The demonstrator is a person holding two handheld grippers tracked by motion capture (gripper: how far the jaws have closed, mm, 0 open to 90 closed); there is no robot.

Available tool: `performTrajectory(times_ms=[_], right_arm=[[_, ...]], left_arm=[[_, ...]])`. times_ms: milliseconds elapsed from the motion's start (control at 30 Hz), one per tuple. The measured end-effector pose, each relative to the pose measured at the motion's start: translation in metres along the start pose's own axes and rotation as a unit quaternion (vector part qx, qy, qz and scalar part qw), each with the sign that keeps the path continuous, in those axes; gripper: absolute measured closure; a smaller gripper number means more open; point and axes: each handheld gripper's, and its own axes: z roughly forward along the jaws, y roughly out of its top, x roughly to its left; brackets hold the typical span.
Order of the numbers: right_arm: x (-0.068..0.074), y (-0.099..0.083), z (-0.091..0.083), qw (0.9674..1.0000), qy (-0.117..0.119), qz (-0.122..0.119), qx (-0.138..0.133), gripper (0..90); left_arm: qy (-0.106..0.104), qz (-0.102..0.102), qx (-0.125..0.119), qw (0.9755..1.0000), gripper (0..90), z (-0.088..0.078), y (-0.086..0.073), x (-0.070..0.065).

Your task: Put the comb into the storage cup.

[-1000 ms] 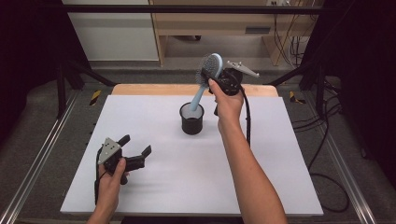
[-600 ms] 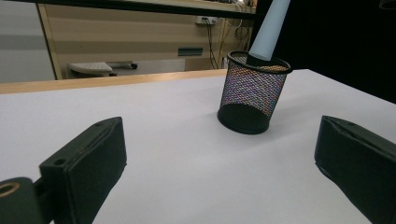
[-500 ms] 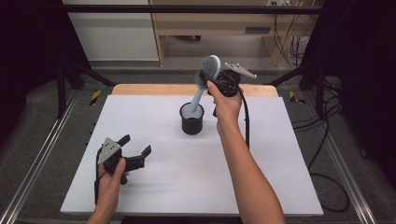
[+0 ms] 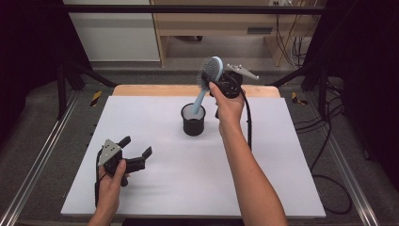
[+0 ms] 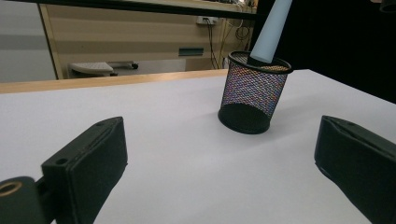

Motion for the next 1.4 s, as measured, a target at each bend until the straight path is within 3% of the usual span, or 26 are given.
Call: performTrajectory(times_ms=[1400], right_arm=[[0.007,-0.018,0.015,0.9992,-0.001,-0.032,0.023,51.0]], left_arm=[[-0.001,-0.001,-0.001,1.0000,2.6,0.001,0.000,0.001]])
